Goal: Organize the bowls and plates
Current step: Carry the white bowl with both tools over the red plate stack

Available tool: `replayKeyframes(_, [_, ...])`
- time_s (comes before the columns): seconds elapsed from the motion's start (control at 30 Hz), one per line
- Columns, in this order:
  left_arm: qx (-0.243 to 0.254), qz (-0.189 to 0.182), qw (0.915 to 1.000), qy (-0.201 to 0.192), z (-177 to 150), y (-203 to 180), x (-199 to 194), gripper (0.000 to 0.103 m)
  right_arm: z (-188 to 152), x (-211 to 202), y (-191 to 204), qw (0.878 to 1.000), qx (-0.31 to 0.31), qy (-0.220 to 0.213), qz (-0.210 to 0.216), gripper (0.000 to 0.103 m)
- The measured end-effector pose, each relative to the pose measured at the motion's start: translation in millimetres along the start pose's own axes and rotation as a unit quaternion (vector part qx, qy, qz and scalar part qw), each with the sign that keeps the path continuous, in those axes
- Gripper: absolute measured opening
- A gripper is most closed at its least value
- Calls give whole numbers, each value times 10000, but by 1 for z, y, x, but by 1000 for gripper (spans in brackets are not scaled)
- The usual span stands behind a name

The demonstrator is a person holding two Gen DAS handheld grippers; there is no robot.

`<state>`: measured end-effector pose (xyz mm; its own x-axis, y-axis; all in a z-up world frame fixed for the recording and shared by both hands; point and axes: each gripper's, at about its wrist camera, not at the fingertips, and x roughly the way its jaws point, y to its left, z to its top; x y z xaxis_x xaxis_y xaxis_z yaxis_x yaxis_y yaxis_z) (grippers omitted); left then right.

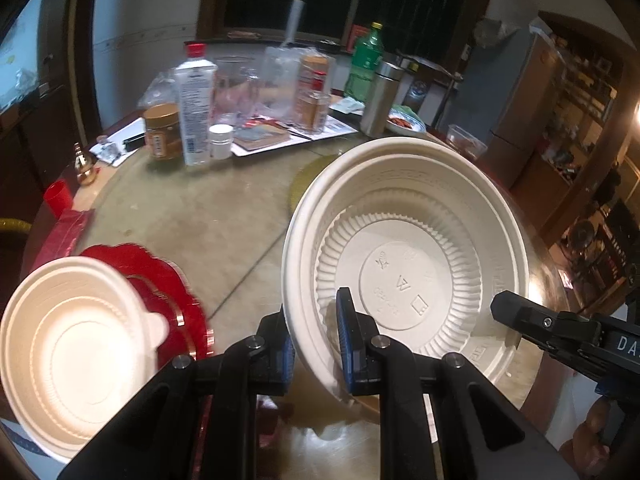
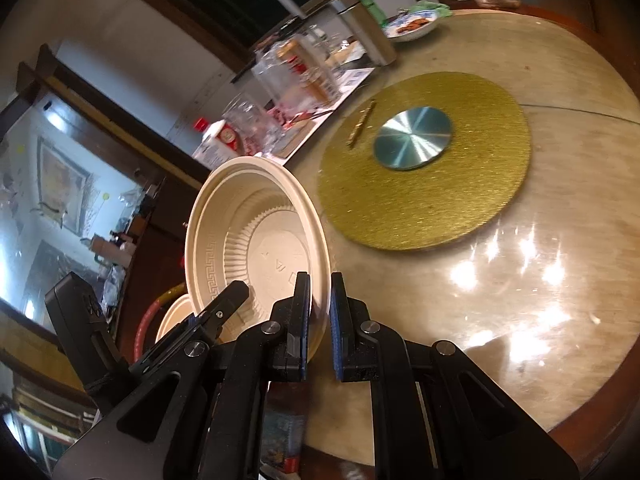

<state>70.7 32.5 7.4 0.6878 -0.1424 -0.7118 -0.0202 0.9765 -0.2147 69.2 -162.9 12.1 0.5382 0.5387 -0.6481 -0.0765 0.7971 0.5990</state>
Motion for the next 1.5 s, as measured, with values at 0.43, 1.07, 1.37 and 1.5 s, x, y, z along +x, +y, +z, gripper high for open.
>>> replayKeyframes(0.43, [-448, 234, 9983, -283, -3, 50, -33, 17, -8, 25, 52, 9981, -492, 221, 305, 9])
replayKeyframes(1.07, [-946, 702, 9913, -586, -10, 110, -70, 16, -24, 62, 112, 9891, -1025, 649, 831, 9])
replayKeyframes(1.37, [-1073, 910, 9883, -582, -22, 131, -81, 16, -36, 83, 137, 9833, -1342, 865, 867, 9])
replayKeyframes(1.5, [-1127, 1035, 9868, -536, -27, 140, -85, 16, -44, 89, 148, 9805, -1511, 923, 856, 9])
